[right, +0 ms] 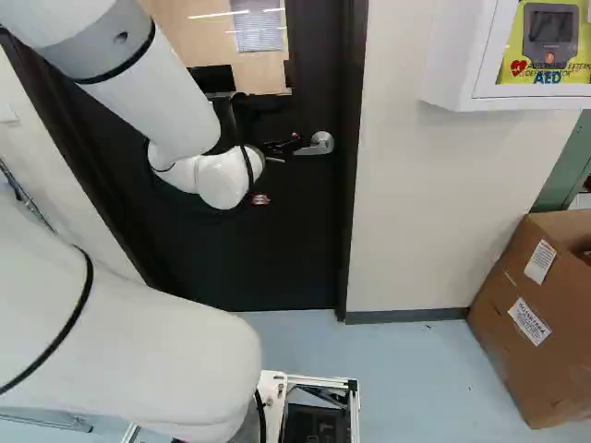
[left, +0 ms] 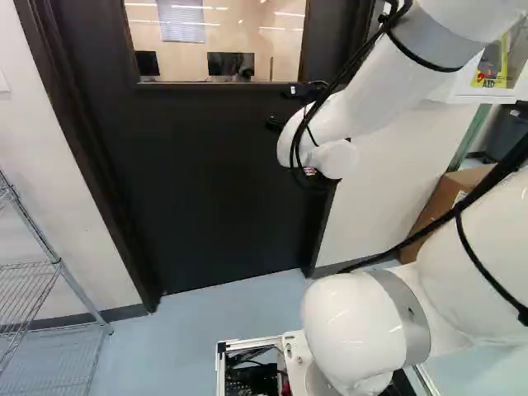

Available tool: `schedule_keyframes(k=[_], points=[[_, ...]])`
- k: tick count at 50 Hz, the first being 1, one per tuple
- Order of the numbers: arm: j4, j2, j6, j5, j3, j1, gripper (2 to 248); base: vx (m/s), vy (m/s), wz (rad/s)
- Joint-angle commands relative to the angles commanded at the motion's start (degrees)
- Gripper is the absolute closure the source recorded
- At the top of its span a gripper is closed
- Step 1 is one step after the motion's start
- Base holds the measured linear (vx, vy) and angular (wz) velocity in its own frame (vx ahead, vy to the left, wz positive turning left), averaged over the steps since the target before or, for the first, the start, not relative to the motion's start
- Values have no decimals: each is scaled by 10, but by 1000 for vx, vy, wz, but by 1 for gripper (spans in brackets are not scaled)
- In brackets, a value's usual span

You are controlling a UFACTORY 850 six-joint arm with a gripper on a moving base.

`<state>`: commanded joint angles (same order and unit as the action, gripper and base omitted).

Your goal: Open the door and move inside

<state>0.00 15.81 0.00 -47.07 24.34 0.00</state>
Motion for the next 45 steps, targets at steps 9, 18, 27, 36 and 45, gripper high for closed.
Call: schedule_keyframes(k=[9,18,27,36,45], points=[[0,-12,0,48,22,0,3,0,0,0],[0,-24,0,101,44,1,3,0,0,0],[0,-35,0,133,63,4,3,0,0,0],[0,-37,0,138,68,4,3,0,0,0],[0,-40,0,138,68,5,3,0,0,0]])
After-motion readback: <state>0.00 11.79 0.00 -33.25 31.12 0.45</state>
